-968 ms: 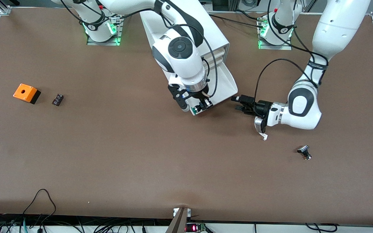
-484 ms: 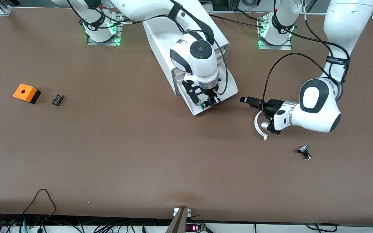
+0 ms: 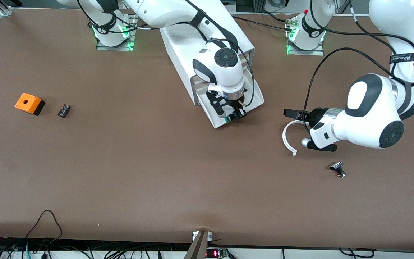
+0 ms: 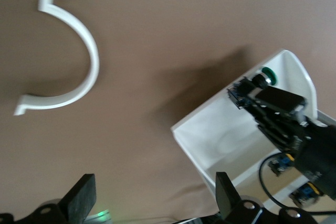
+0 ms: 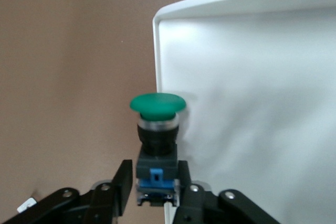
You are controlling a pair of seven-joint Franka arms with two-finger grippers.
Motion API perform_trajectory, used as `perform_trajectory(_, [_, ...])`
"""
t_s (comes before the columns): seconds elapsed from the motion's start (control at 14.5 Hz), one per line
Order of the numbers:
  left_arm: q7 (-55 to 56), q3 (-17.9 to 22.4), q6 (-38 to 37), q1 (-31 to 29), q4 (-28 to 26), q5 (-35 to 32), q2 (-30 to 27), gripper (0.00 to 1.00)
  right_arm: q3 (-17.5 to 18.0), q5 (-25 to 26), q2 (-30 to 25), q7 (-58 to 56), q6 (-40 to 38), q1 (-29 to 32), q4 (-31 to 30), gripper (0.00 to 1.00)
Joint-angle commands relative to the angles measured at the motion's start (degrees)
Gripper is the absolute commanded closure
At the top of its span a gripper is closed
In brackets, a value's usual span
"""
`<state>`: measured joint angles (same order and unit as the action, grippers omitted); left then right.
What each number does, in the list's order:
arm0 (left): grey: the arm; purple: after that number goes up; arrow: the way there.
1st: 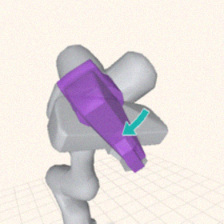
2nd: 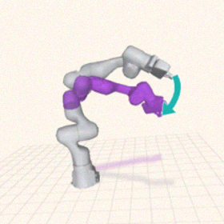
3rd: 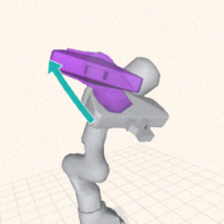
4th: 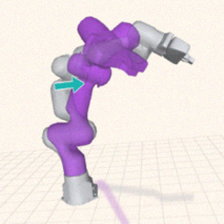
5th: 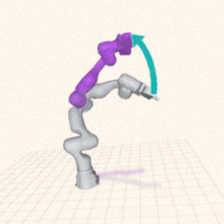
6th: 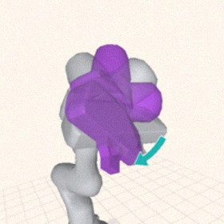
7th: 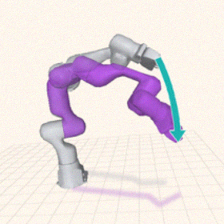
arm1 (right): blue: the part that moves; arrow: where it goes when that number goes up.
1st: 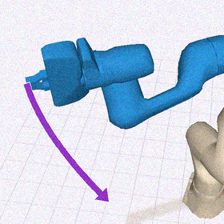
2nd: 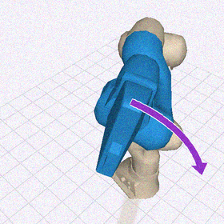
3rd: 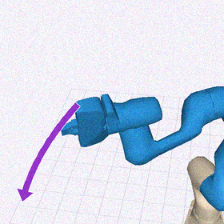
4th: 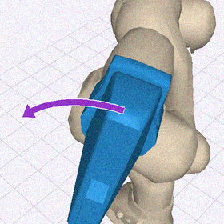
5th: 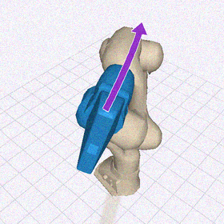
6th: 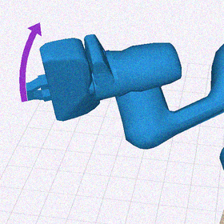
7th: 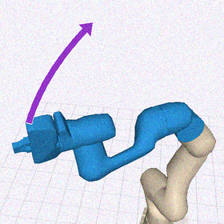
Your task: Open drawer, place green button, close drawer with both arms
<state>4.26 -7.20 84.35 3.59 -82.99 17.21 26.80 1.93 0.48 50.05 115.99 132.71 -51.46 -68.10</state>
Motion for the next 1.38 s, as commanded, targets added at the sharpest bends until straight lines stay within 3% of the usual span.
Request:
perform_trajectory(0.0, [6.09,-0.10,-5.93,3.07,7.91,-8.39,0.62,0.00,-0.78,1.19,-2.06,1.43,-2.18,-0.22,-0.63,0.01])
perform_trajectory(0.28, [6.46,-0.10,-6.92,6.68,14.77,-19.13,1.32,0.00,-3.33,1.01,-5.04,0.38,-7.36,0.13,1.12,0.01])
perform_trajectory(0.55, [8.73,0.25,-5.96,7.04,17.86,-19.50,2.38,0.00,-2.72,0.14,-6.45,-9.79,-14.39,5.47,4.46,0.01])
perform_trajectory(0.69, [16.52,0.08,-0.53,6.87,16.72,-18.89,2.47,0.00,-2.72,-1.61,-9.25,-19.96,-16.25,8.46,4.29,0.01])
perform_trajectory(1.11, [33.67,-0.10,17.57,10.37,4.09,-18.88,1.86,0.00,-3.16,-10.04,-13.57,-55.91,-30.20,19.71,3.94,0.01])
perform_trajectory(1.31, [40.28,-0.10,28.03,13.27,-4.78,-18.97,1.59,0.00,-3.33,-10.94,-16.55,-70.07,-35.75,25.69,2.89,0.01])
